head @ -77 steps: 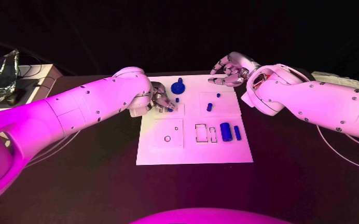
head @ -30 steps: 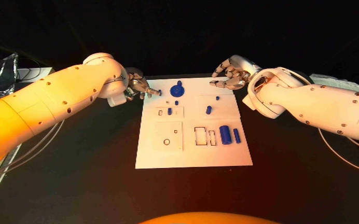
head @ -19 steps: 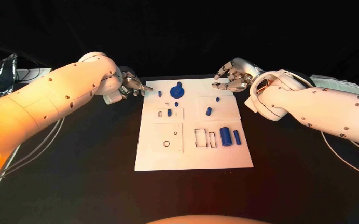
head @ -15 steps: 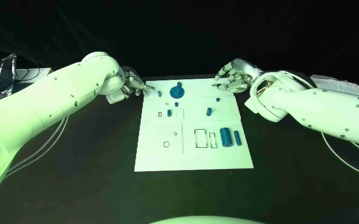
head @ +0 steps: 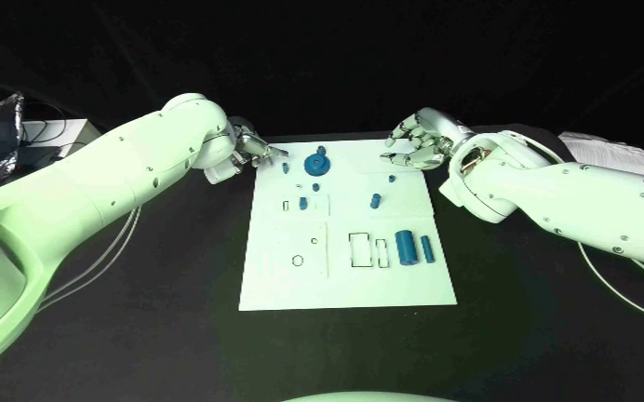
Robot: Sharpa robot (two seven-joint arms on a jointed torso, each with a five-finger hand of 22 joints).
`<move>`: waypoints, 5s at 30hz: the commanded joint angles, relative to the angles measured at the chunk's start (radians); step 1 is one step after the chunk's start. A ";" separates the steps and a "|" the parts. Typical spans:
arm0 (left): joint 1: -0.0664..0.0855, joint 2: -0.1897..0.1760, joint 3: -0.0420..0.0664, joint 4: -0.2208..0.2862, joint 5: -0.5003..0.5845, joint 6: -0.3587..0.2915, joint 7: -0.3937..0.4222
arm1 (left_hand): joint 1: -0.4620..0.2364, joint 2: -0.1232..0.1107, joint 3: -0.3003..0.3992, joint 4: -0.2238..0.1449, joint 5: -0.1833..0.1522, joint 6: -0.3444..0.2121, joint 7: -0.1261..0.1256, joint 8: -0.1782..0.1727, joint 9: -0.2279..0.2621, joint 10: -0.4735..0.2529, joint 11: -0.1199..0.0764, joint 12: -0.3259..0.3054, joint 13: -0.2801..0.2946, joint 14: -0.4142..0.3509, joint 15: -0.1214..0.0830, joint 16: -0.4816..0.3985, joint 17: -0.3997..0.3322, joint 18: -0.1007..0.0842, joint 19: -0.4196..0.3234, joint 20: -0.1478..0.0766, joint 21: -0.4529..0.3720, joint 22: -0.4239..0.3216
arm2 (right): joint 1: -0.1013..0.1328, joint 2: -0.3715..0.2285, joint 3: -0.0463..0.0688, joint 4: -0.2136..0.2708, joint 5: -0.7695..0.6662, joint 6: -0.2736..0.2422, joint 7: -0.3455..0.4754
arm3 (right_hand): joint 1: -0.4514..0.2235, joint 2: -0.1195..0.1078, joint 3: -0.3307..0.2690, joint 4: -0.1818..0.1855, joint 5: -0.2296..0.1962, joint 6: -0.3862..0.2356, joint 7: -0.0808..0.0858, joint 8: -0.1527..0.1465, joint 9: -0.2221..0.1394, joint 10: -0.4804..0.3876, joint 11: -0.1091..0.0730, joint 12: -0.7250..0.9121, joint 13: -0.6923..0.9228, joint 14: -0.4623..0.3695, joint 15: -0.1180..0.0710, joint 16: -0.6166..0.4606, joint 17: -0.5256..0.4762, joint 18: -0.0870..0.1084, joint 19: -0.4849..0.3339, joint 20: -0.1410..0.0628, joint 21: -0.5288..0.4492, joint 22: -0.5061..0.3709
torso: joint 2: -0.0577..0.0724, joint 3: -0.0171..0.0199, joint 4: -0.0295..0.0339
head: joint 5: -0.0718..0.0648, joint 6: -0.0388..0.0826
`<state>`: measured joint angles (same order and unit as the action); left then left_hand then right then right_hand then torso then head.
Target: Assemble the parts on the task board
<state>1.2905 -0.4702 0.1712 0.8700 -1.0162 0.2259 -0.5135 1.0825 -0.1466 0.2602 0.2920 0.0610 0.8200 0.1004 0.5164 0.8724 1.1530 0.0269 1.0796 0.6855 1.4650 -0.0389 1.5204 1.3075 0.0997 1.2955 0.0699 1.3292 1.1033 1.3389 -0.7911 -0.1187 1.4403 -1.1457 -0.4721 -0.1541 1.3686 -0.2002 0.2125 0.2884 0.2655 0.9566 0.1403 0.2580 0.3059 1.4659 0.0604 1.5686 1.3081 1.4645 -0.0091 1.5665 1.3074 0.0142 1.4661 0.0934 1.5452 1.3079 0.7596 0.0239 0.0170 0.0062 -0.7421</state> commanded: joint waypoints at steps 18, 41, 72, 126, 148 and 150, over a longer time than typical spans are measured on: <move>0.007 0.035 -0.008 -0.015 0.006 0.015 0.015 | 0.041 0.011 -0.018 -0.001 0.002 0.000 0.000 0.002 -0.014 0.013 -0.002 0.017 0.014 0.078 0.003 0.009 0.183 -0.002 0.012 0.001 0.015 0.015 | 0.002 0.004 0.002 0.003 -0.016 -0.005 0.001 | -0.011 0.001 -0.007 0.002 0.007 -0.007 0.002 -0.002 0.002 0.100 0.001 -0.003 0.258 0.106 -0.001 0.004 0.261 -0.007 0.091 0.000 -0.003 0.243 | 0.002 0.0008 0.0001 | -0.006 -0.011; 0.006 0.055 -0.028 -0.041 0.006 0.018 0.013 | 0.090 0.030 -0.010 -0.001 0.003 0.013 -0.004 0.010 -0.027 0.016 -0.005 0.025 0.022 0.080 0.001 0.012 0.187 -0.003 0.014 0.001 0.019 0.023 | 0.002 0.009 0.002 0.003 -0.017 -0.003 0.001 | -0.011 0.002 -0.007 0.002 0.008 -0.007 0.002 -0.002 0.003 0.100 0.001 -0.003 0.258 0.106 -0.001 0.003 0.261 -0.007 0.091 0.000 -0.003 0.242 | 0.001 0.0005 0.0011 | -0.010 -0.024; 0.006 0.031 -0.030 0.005 0.087 -0.002 0.023 | 0.212 -0.033 0.574 -0.131 0.007 -0.008 -0.023 0.146 0.009 0.004 -0.024 -0.044 -0.067 0.079 -0.013 0.015 0.187 -0.003 0.002 -0.011 0.024 0.031 | 0.002 0.010 0.002 -0.005 -0.018 0.001 0.000 | -0.011 0.004 -0.005 0.002 0.010 -0.006 0.002 -0.001 0.004 0.101 0.001 -0.002 0.259 0.106 -0.001 0.003 0.261 -0.007 0.092 0.000 -0.002 0.243 | 0.001 0.0012 0.0023 | -0.010 -0.031; -0.038 -0.183 -0.173 0.451 0.038 -0.162 -0.004 | 0.046 -0.079 0.703 -0.264 0.215 0.039 -0.046 0.209 0.033 0.100 -0.049 -0.004 0.004 0.088 -0.038 0.023 0.203 -0.016 0.053 -0.034 0.062 0.097 | -0.001 0.006 0.001 -0.012 -0.013 0.005 0.004 | -0.013 0.004 -0.005 0.002 0.011 -0.007 0.002 -0.001 0.006 0.100 0.001 -0.003 0.258 0.106 -0.001 0.003 0.260 -0.006 0.091 0.000 -0.005 0.241 | -0.023 0.0012 0.0210 | 0.002 -0.056; -0.039 -0.185 -0.174 0.445 -0.010 -0.154 -0.009 | 0.045 -0.078 0.706 -0.268 0.217 0.041 -0.047 0.210 0.032 0.101 -0.050 -0.005 0.003 0.088 -0.039 0.022 0.203 -0.016 0.055 -0.034 0.063 0.098 | -0.001 0.003 0.001 -0.009 -0.013 0.008 0.003 | -0.013 0.004 -0.005 0.002 0.011 -0.007 0.002 -0.001 0.006 0.100 0.001 -0.003 0.258 0.106 -0.001 0.003 0.260 -0.006 0.091 0.000 -0.005 0.241 | -0.024 0.0000 0.0224 | 0.000 -0.064; -0.039 -0.184 -0.174 0.443 -0.010 -0.153 -0.009 | 0.045 -0.078 0.706 -0.268 0.217 0.041 -0.047 0.210 0.032 0.101 -0.050 -0.005 0.003 0.088 -0.039 0.022 0.203 -0.016 0.055 -0.034 0.063 0.098 | -0.001 0.003 0.001 -0.009 -0.013 0.008 0.003 | -0.015 0.004 -0.006 0.002 0.011 -0.007 0.002 -0.001 0.007 0.100 0.001 -0.003 0.258 0.105 -0.001 0.003 0.260 -0.006 0.091 0.000 -0.005 0.241 | -0.024 0.0005 0.0225 | 0.000 -0.063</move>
<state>1.2519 -0.6562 -0.0032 1.3133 -1.0153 0.0662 -0.5215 1.1261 -0.2344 0.8072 0.1871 0.2717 0.8491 0.0577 0.7230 0.9031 1.2476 -0.0211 1.0723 0.6894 1.4686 -0.0713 1.5404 1.3073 0.0997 1.3420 0.0378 1.3874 1.2006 1.3382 -0.7878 -0.1177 1.4298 -1.1524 -0.4742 -0.1562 1.3647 -0.1961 0.2098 0.2910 0.2726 0.9571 0.1398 0.2579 0.3113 1.4659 0.0604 1.5687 1.3075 1.4645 -0.0092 1.5666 1.3073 0.0142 1.4661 0.0934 1.5454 1.3078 0.7359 0.0238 0.0394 0.0063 -0.8049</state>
